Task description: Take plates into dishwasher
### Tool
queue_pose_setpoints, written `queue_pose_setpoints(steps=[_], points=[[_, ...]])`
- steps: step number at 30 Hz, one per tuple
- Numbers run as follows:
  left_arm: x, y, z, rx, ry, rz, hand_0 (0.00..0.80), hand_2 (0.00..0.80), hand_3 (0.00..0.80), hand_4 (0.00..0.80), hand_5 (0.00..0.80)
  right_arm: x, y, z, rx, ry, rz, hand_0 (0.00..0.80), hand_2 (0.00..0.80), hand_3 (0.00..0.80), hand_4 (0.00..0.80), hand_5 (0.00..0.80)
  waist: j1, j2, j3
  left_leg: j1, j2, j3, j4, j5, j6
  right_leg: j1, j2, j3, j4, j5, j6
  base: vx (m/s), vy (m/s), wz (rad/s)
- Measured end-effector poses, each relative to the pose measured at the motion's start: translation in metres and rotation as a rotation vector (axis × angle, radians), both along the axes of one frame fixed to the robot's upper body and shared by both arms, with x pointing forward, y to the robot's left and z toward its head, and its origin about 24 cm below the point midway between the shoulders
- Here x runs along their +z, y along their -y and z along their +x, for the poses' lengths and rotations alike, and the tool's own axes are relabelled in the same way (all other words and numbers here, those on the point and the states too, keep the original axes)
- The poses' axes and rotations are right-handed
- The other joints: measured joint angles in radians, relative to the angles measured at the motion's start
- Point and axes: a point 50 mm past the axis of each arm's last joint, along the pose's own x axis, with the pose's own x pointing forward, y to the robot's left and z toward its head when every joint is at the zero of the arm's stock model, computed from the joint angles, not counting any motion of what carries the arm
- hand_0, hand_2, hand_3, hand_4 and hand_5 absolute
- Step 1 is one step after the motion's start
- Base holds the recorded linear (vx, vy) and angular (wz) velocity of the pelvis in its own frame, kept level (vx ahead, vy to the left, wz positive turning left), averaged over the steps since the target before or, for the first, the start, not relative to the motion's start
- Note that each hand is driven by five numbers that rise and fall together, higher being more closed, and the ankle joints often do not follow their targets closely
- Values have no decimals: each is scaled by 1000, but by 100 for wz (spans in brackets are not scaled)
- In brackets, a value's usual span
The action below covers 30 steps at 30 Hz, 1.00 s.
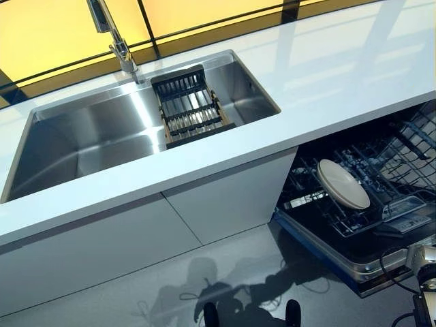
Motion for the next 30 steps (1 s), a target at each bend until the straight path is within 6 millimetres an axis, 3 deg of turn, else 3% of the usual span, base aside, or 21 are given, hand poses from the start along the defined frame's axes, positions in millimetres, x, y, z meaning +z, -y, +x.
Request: queue_pose_setpoints(steps=[4,8,12,13,17,19,22,24,30], points=[[1,-6,-2,5,-11,17,0,0,0,0,0,-23,-9,-5,25,-17,114,0,0,0,0,0,3,-19,-12,-3,0,22,1,4,-5,-15,2,8,-10,-30,-44,-25,51,-13],[0,-4,-2,3,-11,13,0,0,0,0,0,-42,-16,-13,36,-66,204,0,0,0,0,0,-2,0,-21,-20,-2,24,2,7,-5,-17,4,9,-41,-27,-39,-56,39,0],[1,-1,3,-4,8,3,0,0,0,0,0,-49,-21,-13,37,-52,253,0,0,0,0,0,2,45,-22,-52,-13,18,5,12,-7,-37,-6,7,-59,-13,-20,-59,4,7],[2,1,5,-7,16,-3,0,0,0,0,0,-49,-22,-11,42,-37,265,0,0,0,0,0,1,64,-12,-55,-17,17,6,13,-6,-37,-9,7,-63,-4,-5,-60,0,8],[1,7,5,-11,22,-22,0,0,0,0,0,-46,-18,-14,0,-12,258,0,0,0,0,0,-2,108,10,-56,-21,18,1,13,-6,-36,-11,7,-71,-3,-4,-48,-2,-1],[3,11,13,-21,48,-36,0,0,0,0,0,-45,-16,-12,13,37,275,0,0,0,0,0,-7,123,22,-55,-22,18,0,13,-6,-37,-12,8,-72,-3,-3,-55,13,-4],[5,23,25,-45,94,-79,0,0,0,0,0,-46,-17,-7,33,149,314,0,0,0,0,0,-5,172,49,-57,-25,18,-1,10,-7,-37,-14,9,-79,-2,-1,-47,23,-1],[2,27,18,-52,82,-95,0,0,0,0,0,-41,-10,-4,61,285,311,0,0,0,0,0,-19,215,69,-69,-25,21,0,12,-6,-50,-14,12,-81,-1,2,-75,20,-2],[-2,32,3,-54,71,-117,0,0,0,0,0,-17,3,14,296,557,278,0,0,0,0,0,-59,256,101,-84,-25,22,-1,13,-5,-80,-13,34,-81,4,7,-61,3,-8]])
